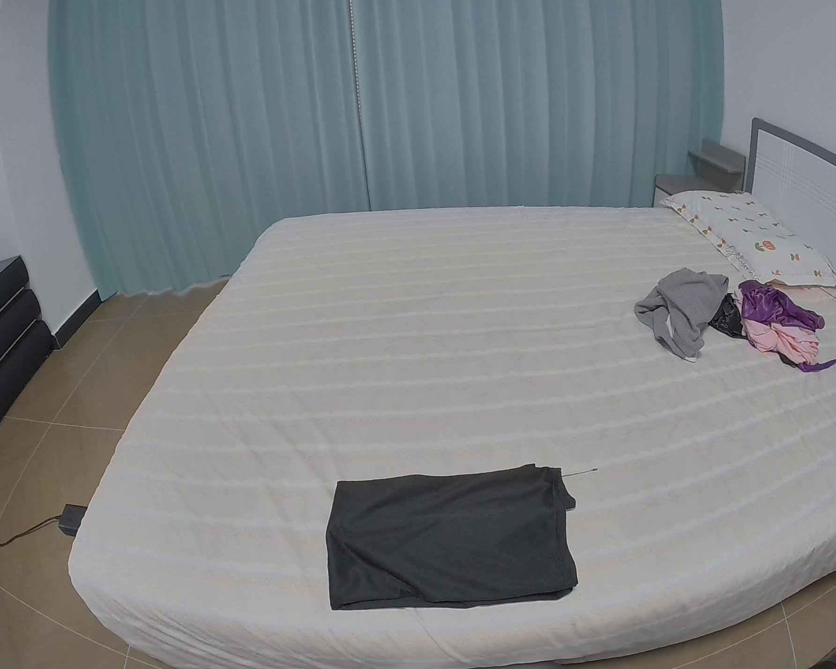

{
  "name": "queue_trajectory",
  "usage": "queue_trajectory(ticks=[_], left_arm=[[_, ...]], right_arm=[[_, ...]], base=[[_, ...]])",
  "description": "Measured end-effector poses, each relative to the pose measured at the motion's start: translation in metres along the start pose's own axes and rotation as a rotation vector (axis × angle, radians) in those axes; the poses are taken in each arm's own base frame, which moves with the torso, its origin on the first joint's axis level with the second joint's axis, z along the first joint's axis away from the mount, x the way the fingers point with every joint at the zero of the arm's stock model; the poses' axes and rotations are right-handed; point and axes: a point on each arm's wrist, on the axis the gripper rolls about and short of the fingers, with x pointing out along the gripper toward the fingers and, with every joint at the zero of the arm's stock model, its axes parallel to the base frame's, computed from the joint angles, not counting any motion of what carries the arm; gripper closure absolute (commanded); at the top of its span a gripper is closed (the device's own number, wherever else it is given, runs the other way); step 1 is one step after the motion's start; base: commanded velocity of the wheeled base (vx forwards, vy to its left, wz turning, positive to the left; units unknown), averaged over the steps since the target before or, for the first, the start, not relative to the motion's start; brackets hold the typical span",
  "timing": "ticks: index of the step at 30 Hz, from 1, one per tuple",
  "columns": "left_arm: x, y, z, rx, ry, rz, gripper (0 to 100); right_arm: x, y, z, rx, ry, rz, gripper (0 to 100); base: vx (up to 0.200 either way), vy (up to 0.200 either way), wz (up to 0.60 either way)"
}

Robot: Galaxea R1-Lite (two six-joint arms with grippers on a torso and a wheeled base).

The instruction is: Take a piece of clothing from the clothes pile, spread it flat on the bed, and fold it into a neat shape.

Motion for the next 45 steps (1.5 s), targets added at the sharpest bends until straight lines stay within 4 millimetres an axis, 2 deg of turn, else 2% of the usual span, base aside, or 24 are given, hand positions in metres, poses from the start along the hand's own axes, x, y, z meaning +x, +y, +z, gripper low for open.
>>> queue_trajectory(ticks=[5,11,14,19,22,29,35,45], left_arm=[[-0.008,0.001,-0.009,-0.026,-0.038,-0.058,0],[-0.006,-0.004,-0.029,-0.05,-0.046,-0.161,0],[-0.005,-0.006,-0.041,-0.064,-0.016,-0.199,0],[-0.004,-0.01,-0.058,-0.093,0.083,-0.299,0],[-0.005,-0.012,-0.063,-0.107,0.117,-0.374,0],[-0.005,-0.013,-0.065,-0.107,0.129,-0.415,0],[-0.005,-0.012,-0.069,-0.084,0.167,-0.392,0],[-0.006,-0.013,-0.071,-0.06,0.183,-0.419,0]], right_arm=[[0.0,0.001,0.0,0.0,-0.138,-0.004,0],[0.009,0.003,-0.015,-0.042,-0.251,0.017,0],[0.012,0.004,-0.023,-0.054,-0.233,0.026,0],[0.015,0.005,-0.042,-0.06,-0.088,0.051,0],[0.016,0.006,-0.045,-0.044,-0.062,0.061,0],[0.016,0.006,-0.047,-0.017,-0.038,0.07,0],[0.016,0.006,-0.058,0.011,0.065,0.069,0],[0.016,0.007,-0.054,0.017,0.028,0.092,0]], base=[[0.0,0.0,0.0],[0.0,0.0,0.0],[0.0,0.0,0.0],[0.0,0.0,0.0],[0.0,0.0,0.0],[0.0,0.0,0.0],[0.0,0.0,0.0],[0.0,0.0,0.0]])
